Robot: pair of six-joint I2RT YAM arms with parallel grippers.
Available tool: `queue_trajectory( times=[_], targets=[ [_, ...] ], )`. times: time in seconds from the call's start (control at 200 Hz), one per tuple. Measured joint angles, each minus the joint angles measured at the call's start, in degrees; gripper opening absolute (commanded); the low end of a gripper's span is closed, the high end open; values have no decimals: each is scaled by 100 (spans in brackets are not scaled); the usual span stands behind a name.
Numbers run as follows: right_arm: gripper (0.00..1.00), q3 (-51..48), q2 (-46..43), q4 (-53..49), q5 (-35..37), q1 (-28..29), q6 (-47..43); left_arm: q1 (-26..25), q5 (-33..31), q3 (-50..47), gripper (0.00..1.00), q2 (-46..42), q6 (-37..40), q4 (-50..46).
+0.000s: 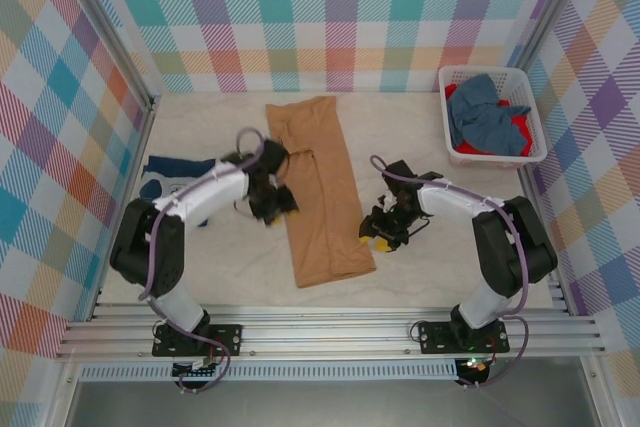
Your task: Fold and stack the t-shirts
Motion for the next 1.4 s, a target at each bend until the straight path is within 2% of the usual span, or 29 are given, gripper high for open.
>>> queue_trajectory(
  times=[0.095,0.19,0.46,0.69,0.805,0.995,1.27,1.4],
  targets=[
    [41,-146,61,142,-48,101,-258,-597,271,-1207,41,-616,-273,192],
    [43,-365,50,96,57,151,-389,-955,339,-1836,43,-1091,-588,400],
    [45,-713,-216,7,286,144,-466,-1370,240,-2371,42,-1266,-1462,1569],
    [39,-748,-140,24,264,118,-461,-1838,44,-2402,36,-1034,-1871,1989],
    [35,-739,-85,9,219,79,-442,-1864,-59,-2400,31,-1029,-1980,1958],
    [35,-693,-33,-26,162,76,-245,-1884,-127,-2385,24,-984,-2081,1897],
    [32,-612,59,37,66,446,85,-1886,-173,-2269,17,-879,-2085,1707],
    [19,-658,59,42,22,540,247,-1886,-203,-2234,6,-870,-2085,1635]
  ],
)
